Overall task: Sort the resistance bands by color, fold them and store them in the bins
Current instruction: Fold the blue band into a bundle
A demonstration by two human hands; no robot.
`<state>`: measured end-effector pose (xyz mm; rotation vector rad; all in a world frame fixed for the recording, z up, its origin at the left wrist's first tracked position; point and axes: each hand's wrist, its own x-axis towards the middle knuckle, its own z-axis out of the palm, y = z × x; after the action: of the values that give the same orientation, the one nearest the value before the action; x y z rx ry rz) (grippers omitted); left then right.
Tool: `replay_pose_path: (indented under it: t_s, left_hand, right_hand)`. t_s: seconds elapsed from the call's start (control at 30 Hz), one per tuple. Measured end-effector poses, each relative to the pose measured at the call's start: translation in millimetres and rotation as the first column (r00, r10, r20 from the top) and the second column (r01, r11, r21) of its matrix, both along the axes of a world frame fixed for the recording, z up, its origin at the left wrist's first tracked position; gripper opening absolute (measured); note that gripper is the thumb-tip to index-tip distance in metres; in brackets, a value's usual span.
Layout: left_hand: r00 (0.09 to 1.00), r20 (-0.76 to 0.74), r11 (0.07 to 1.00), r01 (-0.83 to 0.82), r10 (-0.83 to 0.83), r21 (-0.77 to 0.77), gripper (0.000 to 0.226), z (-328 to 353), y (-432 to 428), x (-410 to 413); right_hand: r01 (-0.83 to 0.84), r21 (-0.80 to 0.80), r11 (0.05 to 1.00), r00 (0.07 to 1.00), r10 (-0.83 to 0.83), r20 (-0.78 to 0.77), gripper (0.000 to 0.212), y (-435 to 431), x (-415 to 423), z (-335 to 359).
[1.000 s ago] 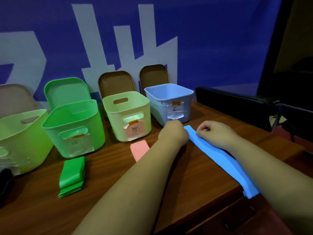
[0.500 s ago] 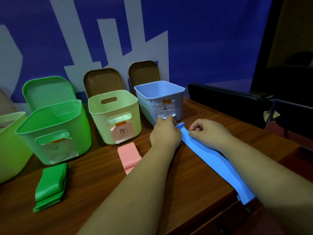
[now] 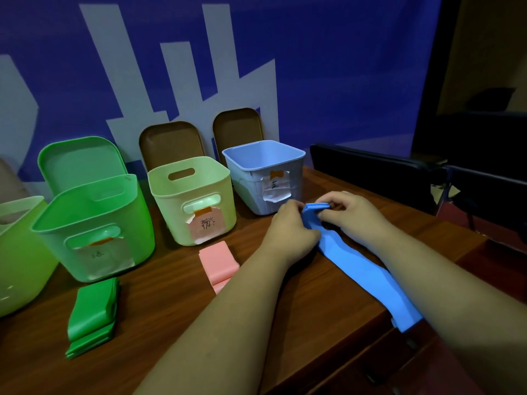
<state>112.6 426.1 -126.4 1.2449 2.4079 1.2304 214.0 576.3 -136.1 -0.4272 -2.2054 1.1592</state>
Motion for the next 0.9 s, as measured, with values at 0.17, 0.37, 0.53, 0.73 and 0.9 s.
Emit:
replay_pose_path:
  t_s: [0.17,0.37,0.53,0.73,0.9]
  left_hand:
    - [0.998,-0.064,0.999,-0.006,0.003,-0.040,0.037,2.9,-4.7,-4.0]
    - [0.992,-0.087,0.994,0.086,-0.092,-0.061,0.035,3.8,-7.6,-6.9]
    - [0.986,-0.038,0.986,0.158,-0.160,-0.050,0.035,4.0,-13.5,-7.5]
    - [0.988,-0.012,0.983,0.152,-0.154,-0.098,0.027,3.9,-12.1,0.4]
    - [0.992,0.032,0.990,0.126,-0.125,-0.068,0.022,7.1,-16.1,3.3]
  right_hand:
    - [-0.069,-0.158,0.985,0.997,0.071,0.004,0.020,-2.7,10.7,10.3]
    - [-0.051,-0.109,0.993,0.996,0.058,0.061,0.012,-10.1,46.9,17.3]
    - [-0.030,-0.015,0.999,0.981,0.032,0.191,0.019,-19.9,67.7,14.0]
    - [-0.005,0.060,0.998,0.973,-0.008,0.229,0.017,-24.0,76.4,6.7]
    - [-0.005,0.112,0.994,0.968,-0.023,0.251,0.015,-29.5,78.0,6.1]
